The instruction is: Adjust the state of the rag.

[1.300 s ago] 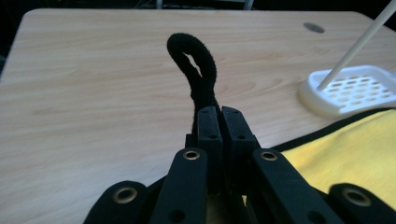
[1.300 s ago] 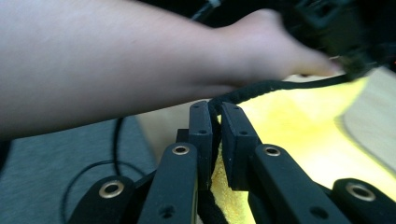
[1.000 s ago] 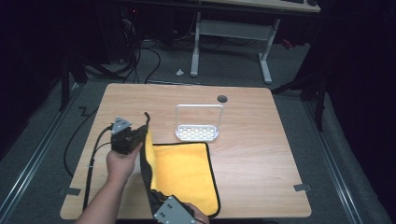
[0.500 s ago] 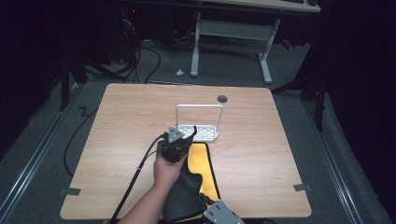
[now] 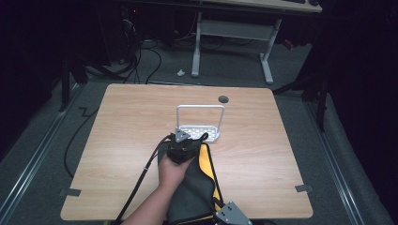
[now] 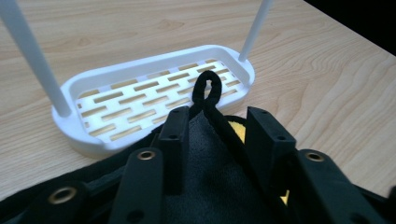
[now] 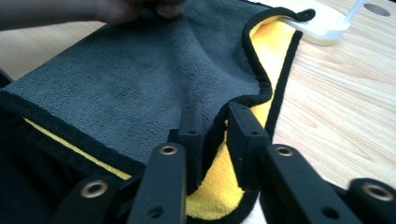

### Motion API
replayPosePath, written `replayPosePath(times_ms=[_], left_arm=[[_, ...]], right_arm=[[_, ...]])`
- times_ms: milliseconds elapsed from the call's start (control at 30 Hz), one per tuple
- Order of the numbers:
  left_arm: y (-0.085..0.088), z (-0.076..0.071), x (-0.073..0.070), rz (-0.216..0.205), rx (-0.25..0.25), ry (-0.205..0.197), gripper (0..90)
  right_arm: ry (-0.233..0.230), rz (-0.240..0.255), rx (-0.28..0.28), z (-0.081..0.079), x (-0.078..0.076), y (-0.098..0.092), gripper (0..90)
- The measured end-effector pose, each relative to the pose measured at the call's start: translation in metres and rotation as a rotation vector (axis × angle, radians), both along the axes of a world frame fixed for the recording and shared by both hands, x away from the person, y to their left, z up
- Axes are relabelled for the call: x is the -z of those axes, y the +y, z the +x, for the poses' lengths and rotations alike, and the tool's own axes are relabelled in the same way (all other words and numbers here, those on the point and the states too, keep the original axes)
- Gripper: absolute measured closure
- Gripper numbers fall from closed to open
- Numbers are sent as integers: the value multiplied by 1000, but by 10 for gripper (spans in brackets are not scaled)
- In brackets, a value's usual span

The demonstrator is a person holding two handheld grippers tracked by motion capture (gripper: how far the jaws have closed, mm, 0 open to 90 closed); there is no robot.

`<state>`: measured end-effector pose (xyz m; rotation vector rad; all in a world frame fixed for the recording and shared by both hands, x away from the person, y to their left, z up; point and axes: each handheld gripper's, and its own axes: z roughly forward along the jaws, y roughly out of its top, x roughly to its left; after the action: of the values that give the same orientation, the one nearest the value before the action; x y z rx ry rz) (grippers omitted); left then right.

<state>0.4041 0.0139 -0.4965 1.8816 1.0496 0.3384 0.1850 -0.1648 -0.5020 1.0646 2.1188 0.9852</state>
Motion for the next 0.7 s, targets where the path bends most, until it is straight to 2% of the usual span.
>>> replayPosePath(times_ms=[100, 200, 333, 433, 533, 567, 700], left_arm=[[11, -7, -7, 3, 1, -29, 561], [24, -15, -10, 3, -3, -40, 539], [44, -30, -9, 9, -14, -54, 511], [61, -45, -2, 7, -26, -40, 490], [74, -60, 8, 13, -36, -16, 470], [77, -65, 12, 8, -39, 4, 461], [89, -94, 20, 20, -32, 41, 413]], right_arm=[[1, 10, 9, 1, -2, -2, 730], [-5, 18, 15, 3, -6, -4, 716], [-7, 31, 21, 9, -10, -5, 695], [-14, 25, 23, 17, -15, -6, 692], [5, 30, 33, 36, -14, -5, 694], [16, 29, 34, 42, -12, -5, 695], [78, 28, 39, 78, 0, -2, 705]])
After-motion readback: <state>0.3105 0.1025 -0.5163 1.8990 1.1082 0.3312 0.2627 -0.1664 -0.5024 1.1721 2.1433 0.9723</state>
